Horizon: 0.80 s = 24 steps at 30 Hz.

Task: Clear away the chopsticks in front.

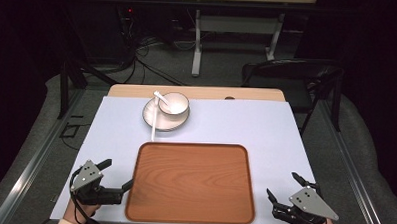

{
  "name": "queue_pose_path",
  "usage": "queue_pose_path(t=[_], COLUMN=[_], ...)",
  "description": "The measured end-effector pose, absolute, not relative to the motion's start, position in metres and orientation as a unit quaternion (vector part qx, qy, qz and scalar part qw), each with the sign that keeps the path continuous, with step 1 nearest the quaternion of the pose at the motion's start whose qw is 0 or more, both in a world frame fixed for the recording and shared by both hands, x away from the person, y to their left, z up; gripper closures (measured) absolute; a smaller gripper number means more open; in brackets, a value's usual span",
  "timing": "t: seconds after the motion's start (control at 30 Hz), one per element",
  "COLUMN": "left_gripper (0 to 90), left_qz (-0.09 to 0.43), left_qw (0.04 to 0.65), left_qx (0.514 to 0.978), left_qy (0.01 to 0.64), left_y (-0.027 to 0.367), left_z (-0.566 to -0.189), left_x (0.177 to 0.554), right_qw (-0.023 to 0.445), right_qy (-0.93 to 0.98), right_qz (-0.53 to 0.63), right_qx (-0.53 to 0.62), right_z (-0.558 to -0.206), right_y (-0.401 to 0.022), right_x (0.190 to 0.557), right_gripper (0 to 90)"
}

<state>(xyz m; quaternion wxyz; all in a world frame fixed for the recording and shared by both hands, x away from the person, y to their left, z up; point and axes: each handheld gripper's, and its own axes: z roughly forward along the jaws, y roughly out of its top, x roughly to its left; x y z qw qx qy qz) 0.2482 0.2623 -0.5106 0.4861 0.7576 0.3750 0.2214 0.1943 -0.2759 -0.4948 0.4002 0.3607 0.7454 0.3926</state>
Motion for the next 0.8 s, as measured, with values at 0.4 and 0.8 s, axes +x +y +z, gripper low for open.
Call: queue_pose_path(t=[0.4,0.8], left_gripper=[0.0,0.0], left_qz=[0.225,0.192], left_qw=[0.488,0.46], left_qx=[0.755,0.78], left_qy=[0.375,0.378], left_y=[0.2621,0.2537], left_z=[-0.5101,-0.5059], left_x=[0.2485,0.2532], right_qw=[0.401,0.397], right_qy=[0.745,0.747], right_qz=[0.394,0.397], right_qx=[0.36,0.356], right_z=[-0.4947,-0.4954], right_y=[-0.276,-0.2754], right_x=[0.1941,0.1982], right_gripper=[14.4,14.4])
